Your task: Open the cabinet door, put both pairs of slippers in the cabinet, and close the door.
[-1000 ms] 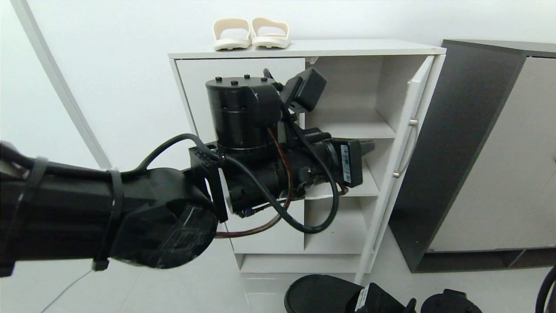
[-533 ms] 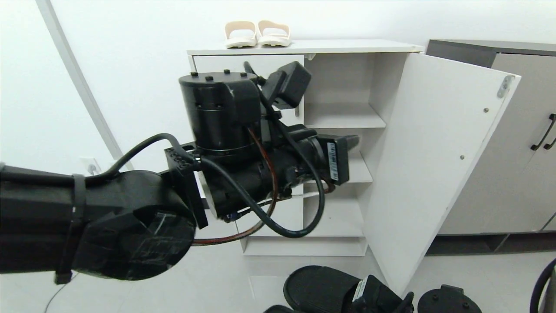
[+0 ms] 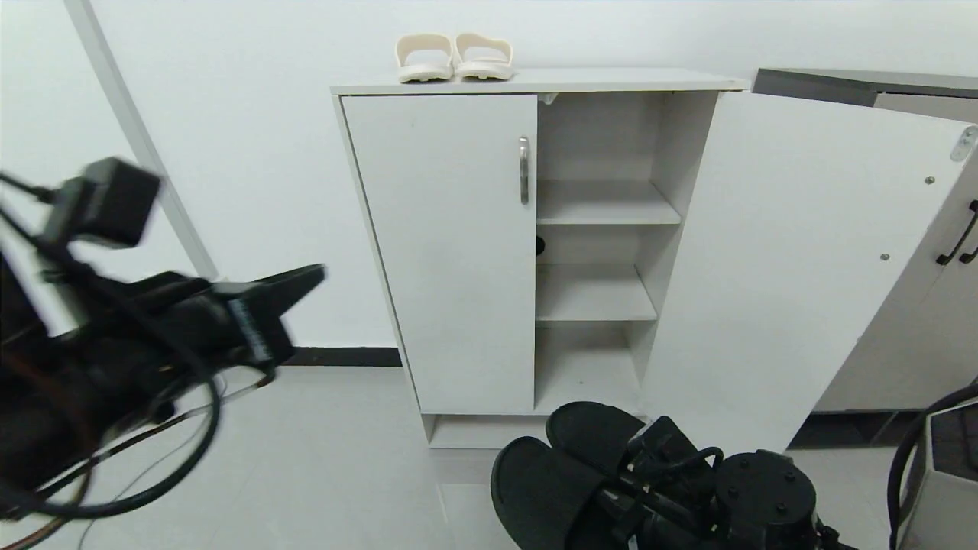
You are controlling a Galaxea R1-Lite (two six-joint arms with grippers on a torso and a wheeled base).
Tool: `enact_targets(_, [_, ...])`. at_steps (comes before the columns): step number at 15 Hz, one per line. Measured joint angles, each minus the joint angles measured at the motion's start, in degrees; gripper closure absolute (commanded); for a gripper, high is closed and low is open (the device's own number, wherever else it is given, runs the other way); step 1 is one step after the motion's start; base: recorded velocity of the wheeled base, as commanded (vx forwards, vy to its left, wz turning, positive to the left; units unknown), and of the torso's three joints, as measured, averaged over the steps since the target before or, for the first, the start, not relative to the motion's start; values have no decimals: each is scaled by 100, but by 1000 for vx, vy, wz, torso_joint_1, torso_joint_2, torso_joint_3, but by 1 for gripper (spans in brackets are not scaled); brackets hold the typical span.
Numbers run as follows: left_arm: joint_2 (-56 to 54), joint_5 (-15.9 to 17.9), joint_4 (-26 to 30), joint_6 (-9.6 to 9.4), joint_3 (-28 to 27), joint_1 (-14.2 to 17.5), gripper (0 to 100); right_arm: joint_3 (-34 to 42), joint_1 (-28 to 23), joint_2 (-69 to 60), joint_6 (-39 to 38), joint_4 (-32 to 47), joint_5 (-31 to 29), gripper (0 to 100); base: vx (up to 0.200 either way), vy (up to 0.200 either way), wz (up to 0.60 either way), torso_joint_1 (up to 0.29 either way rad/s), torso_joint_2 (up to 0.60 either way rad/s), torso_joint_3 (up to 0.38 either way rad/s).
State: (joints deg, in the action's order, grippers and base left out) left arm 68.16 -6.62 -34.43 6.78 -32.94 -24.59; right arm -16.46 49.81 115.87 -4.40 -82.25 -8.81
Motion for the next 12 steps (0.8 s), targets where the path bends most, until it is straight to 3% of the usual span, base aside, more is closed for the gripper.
enact_targets(3, [-2160,-389,1198,-358,1064,1150,100,-127,-17,59,17,41,-7,100,0,0,0,0,0,0])
enact_targets(7, [-5003,-563,3143,-768,2019,1960,100,-265,49,119,27,162,-10,100,0,0,0,0,0,0])
enact_targets(9, [-5945,-216,3299,-898,2721,2250,100,-269,51,138,27,134,-7,100,0,0,0,0,0,0])
enact_targets(12, [-6574,762,3465,-1044,3221,2421,100,-263,62,141,16,127,-7,100,0,0,0,0,0,0])
